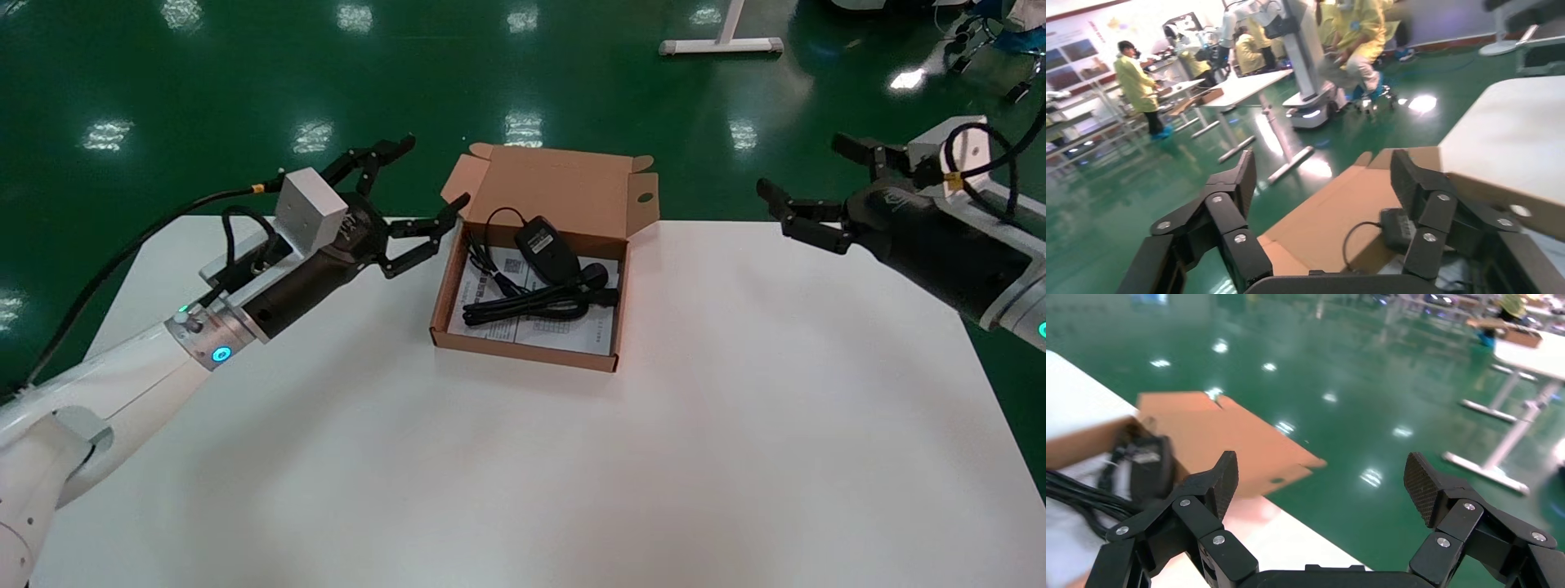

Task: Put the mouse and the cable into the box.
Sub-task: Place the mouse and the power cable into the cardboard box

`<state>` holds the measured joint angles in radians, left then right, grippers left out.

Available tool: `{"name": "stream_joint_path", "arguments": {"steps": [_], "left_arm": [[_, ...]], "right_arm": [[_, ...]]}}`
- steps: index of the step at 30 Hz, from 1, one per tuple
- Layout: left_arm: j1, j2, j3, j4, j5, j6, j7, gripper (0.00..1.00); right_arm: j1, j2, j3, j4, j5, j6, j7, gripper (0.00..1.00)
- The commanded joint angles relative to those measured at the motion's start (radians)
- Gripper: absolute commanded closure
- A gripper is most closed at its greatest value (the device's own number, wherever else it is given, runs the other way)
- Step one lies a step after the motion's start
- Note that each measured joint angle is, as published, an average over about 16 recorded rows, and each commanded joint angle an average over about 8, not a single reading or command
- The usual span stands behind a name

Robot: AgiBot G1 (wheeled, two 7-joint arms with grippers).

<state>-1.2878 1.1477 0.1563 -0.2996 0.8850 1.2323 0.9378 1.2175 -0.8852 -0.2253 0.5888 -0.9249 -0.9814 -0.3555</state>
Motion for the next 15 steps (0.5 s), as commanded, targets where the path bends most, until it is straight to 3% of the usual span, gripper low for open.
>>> {"name": "stream_joint_path", "arguments": {"steps": [1,15], "left_arm": [[0.008,-0.019,0.004,-0.035,-0.005,0.009,-0.040,0.00],[0.061,-0.154,0.035,-0.282,-0.044,0.076,-0.323,0.00]], "right_arm": [[-0.005,0.010,-0.002,0.024,0.007,-0.018,0.019,0.00],[-0.040,0.078,-0.015,0.197,0.055,-0.146,0.154,0.00]]}}
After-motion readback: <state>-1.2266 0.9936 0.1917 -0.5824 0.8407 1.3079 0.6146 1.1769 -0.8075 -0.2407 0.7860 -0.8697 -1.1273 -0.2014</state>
